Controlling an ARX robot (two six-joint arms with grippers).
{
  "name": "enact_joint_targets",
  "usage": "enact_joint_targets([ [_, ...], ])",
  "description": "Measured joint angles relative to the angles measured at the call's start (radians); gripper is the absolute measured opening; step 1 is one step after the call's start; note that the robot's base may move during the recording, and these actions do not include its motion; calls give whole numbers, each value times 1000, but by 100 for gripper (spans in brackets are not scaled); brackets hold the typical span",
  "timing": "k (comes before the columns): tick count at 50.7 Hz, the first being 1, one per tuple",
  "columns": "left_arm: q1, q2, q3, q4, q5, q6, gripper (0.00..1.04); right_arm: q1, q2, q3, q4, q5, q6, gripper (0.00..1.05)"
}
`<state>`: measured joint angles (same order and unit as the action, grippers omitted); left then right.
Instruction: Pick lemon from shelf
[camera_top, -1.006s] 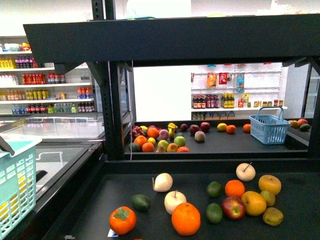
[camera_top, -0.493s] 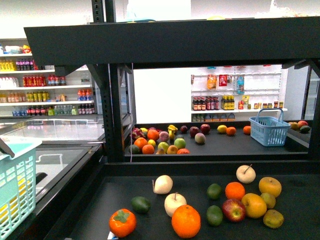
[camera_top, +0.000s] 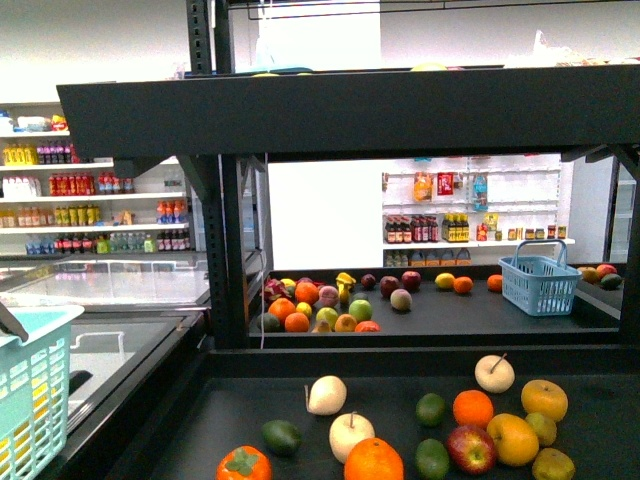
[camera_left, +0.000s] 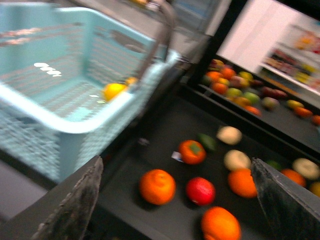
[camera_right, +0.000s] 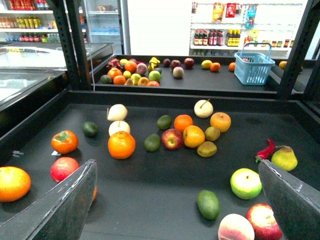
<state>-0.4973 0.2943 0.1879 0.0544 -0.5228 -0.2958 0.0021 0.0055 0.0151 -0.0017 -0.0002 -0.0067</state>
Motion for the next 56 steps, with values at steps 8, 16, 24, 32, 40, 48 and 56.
enact_joint_targets([
  [8, 105, -135, -69, -16, 148, 226, 45, 0, -1, 0, 0, -2, 1, 97],
  [16, 222, -186, -95, -35, 264, 271, 16, 0, -1, 0, 0, 0, 2, 97],
  [24, 306, -216, -115, -43, 341, 281, 2, 0, -1, 0, 0, -1, 2, 97],
  [32, 460, -242, -130, -56, 506, 285, 2, 0, -1, 0, 0, -1, 2, 97],
  [40, 491, -278, -164, -56, 520, 285, 2, 0, -1, 0, 0, 0, 2, 97],
  [48, 492, -289, -175, -56, 521, 285, 2, 0, -1, 0, 0, 0, 3, 97],
  [56, 492, -289, -175, -56, 521, 285, 2, 0, -1, 0, 0, 0, 3, 97],
])
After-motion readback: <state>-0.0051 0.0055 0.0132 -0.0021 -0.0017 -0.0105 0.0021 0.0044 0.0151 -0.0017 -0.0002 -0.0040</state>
